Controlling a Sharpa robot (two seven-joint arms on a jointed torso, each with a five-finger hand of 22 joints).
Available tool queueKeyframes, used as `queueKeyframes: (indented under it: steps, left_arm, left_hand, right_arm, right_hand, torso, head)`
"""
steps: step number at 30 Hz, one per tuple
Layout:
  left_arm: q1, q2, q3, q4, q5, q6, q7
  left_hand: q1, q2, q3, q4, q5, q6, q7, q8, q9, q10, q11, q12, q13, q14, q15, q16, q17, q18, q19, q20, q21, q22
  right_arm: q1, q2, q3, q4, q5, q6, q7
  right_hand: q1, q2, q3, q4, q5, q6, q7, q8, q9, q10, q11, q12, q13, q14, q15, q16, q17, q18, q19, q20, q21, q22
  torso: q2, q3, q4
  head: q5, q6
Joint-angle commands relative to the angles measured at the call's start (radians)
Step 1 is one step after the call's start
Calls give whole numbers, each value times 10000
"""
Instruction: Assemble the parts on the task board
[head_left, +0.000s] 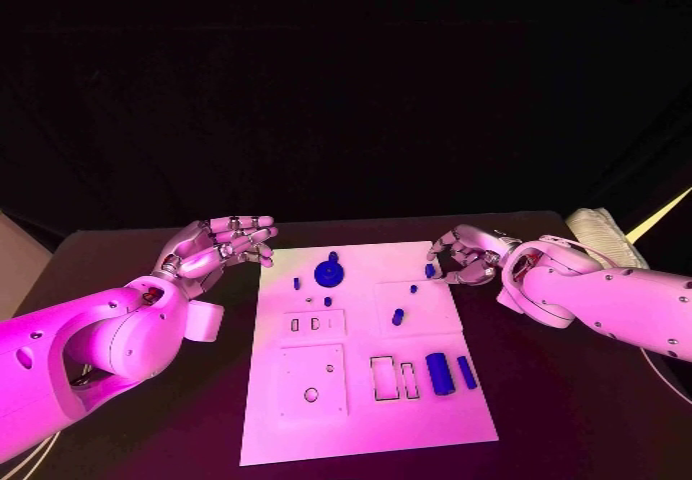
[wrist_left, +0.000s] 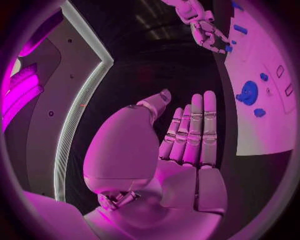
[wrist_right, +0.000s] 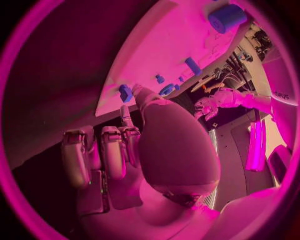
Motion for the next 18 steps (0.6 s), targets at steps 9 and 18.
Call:
queueKeyframes:
  steps: [9,18]
  left_arm:
    - [9,-10,7,14,-41,192,82]
    - [10,-19,7,22,-44,198,63]
  left_hand:
    - [-83,-11,38,-15,23,-21,146,-43,-17,-80,-7,-33,1,-80,-13,66,-15,117,-70,-20,53,16]
    - [-83,-11,38,-15,23,-21,146,-43,-17,-80,-7,-33,1,-80,-13,66,-15,117,-70,-20,53,16]
  right_arm:
    - [-117,200,0,-200,7,-240,-263]
    - [-151,360,0,-320,7,-267,-276]
  right_hand:
    - [-8,293,104,97,149,54,12,-13,-10,562,56,44,2160,1043,2,36,2635,-67,1064,28,54,2633]
    - [51,545,457,95,235,230,-21,17,-17,626,33,104,2219,1043,-51,36,2635,-67,1064,-8,54,2633]
  torso:
    - [-3,-5,-7]
    - [-11,5,-10]
  head:
    - [20,-24]
    - [37,-64]
